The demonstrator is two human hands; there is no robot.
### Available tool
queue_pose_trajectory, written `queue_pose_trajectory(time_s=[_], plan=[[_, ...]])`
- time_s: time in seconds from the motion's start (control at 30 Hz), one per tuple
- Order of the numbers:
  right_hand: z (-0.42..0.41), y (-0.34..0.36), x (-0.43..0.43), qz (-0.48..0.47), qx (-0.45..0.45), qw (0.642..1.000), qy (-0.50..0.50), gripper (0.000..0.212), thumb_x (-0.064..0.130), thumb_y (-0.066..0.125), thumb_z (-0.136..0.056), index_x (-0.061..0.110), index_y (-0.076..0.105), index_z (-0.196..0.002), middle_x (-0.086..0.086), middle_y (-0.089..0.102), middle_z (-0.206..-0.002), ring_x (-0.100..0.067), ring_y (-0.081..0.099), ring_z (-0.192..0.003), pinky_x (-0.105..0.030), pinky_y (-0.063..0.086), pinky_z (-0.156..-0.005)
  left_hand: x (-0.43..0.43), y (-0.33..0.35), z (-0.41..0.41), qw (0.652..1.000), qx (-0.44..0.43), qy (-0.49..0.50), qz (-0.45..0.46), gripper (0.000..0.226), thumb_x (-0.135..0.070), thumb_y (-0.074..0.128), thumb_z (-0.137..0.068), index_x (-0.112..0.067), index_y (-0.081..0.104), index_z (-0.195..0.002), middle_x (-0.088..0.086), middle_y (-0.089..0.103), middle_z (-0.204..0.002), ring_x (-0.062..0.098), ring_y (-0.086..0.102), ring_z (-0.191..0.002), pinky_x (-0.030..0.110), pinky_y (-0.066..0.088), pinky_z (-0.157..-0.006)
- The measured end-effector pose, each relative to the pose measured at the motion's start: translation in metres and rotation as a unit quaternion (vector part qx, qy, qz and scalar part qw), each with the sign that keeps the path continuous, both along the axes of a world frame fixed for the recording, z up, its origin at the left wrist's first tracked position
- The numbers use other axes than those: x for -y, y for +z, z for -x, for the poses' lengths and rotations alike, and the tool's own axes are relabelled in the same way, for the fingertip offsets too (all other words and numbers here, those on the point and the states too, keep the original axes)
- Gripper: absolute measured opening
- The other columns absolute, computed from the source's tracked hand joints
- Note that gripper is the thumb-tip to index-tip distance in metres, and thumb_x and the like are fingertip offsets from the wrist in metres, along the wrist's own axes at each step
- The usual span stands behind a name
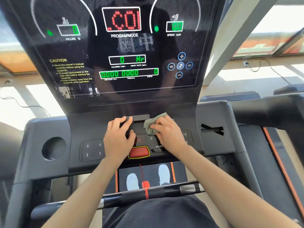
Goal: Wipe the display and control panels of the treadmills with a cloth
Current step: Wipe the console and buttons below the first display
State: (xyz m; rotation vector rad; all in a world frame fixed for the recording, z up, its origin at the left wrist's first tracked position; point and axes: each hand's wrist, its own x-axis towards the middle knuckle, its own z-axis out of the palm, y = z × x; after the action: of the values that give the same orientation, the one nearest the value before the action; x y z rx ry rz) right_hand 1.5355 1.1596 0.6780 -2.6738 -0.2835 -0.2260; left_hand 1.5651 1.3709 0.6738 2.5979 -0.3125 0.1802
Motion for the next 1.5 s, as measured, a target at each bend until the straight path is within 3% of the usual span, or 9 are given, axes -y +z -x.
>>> queue_pose_trajectory(time_s=[0.13,0.4,0.73,1.0,1.13,1.27,1.4,1.5], plan=[[0.000,0.000,0.009,0.002,0.002,0.999,0.040,0.015,0.012,0.069,-0.083,0.017,0.077,-0.095,-0.002,0.058,-0.088,-0.024,0.052,-0.086,-0.038,0.052,-0.071,-0.002,0.000,0.000,1.000,-0.001,-0.008,0.004,0.044,-0.018,0.071,-0.087,-0.022,0.068,-0.131,-0.004,0.063,-0.123,0.019,0.052,-0.117,0.034,0.056,-0.065],[0.024,0.000,0.060,0.012,-0.022,0.991,-0.132,0.020,0.000,0.075,-0.078,0.013,0.075,-0.093,-0.002,0.063,-0.091,-0.027,0.049,-0.084,-0.042,0.053,-0.074,-0.008,-0.003,0.001,0.999,-0.003,-0.027,0.027,0.044,-0.017,0.070,-0.089,-0.020,0.067,-0.133,-0.001,0.063,-0.128,0.019,0.051,-0.119,0.033,0.056,-0.071],[0.013,0.004,-0.023,0.025,-0.039,0.999,-0.009,0.009,0.024,0.073,-0.080,0.023,0.071,-0.088,0.005,0.061,-0.097,-0.024,0.052,-0.094,-0.036,0.044,-0.075,-0.009,-0.005,0.002,0.999,0.016,-0.034,0.031,0.046,-0.014,0.072,-0.085,-0.019,0.068,-0.131,-0.001,0.063,-0.128,0.020,0.050,-0.118,0.032,0.053,-0.070],[0.087,0.000,0.001,0.028,-0.066,0.997,0.003,0.007,0.016,0.071,-0.080,0.017,0.064,-0.082,0.004,0.061,-0.093,-0.023,0.051,-0.089,-0.040,0.050,-0.076,-0.009,-0.006,0.002,0.999,0.014,-0.031,0.034,0.045,-0.015,0.070,-0.086,-0.020,0.068,-0.131,-0.002,0.063,-0.128,0.020,0.051,-0.119,0.033,0.054,-0.068],[0.083,0.000,0.008,0.012,-0.051,0.998,-0.023,0.008,0.010,0.071,-0.080,0.014,0.064,-0.080,0.000,0.060,-0.088,-0.026,0.051,-0.082,-0.041,0.049,-0.079,-0.009,-0.005,0.002,0.999,0.006,-0.031,0.031,0.045,-0.015,0.069,-0.087,-0.021,0.067,-0.132,-0.002,0.063,-0.129,0.020,0.051,-0.120,0.034,0.054,-0.068],[0.038,0.001,0.017,-0.005,-0.032,0.996,-0.081,0.009,0.008,0.068,-0.082,0.012,0.064,-0.089,-0.004,0.060,-0.094,-0.026,0.046,-0.084,-0.044,0.046,-0.078,-0.010,-0.005,0.002,0.999,0.006,-0.033,0.031,0.046,-0.015,0.070,-0.087,-0.021,0.067,-0.132,-0.002,0.063,-0.129,0.019,0.050,-0.120,0.034,0.054,-0.068],[0.013,0.005,0.045,0.007,-0.024,0.989,-0.145,0.036,0.005,0.069,-0.080,0.011,0.064,-0.116,-0.006,0.058,-0.109,-0.027,0.046,-0.094,-0.039,0.046,-0.083,-0.009,-0.005,0.002,0.999,0.011,-0.029,0.038,0.047,-0.013,0.071,-0.086,-0.020,0.068,-0.132,-0.002,0.063,-0.128,0.020,0.050,-0.119,0.033,0.052,-0.067],[0.026,0.005,0.060,0.013,-0.020,0.985,-0.169,0.030,0.006,0.069,-0.083,0.012,0.065,-0.112,-0.004,0.059,-0.105,-0.027,0.046,-0.092,-0.042,0.049,-0.078,-0.008,-0.005,0.004,0.999,0.015,-0.026,0.038,0.047,-0.013,0.070,-0.085,-0.021,0.068,-0.132,-0.002,0.063,-0.128,0.022,0.052,-0.119,0.034,0.052,-0.068]])
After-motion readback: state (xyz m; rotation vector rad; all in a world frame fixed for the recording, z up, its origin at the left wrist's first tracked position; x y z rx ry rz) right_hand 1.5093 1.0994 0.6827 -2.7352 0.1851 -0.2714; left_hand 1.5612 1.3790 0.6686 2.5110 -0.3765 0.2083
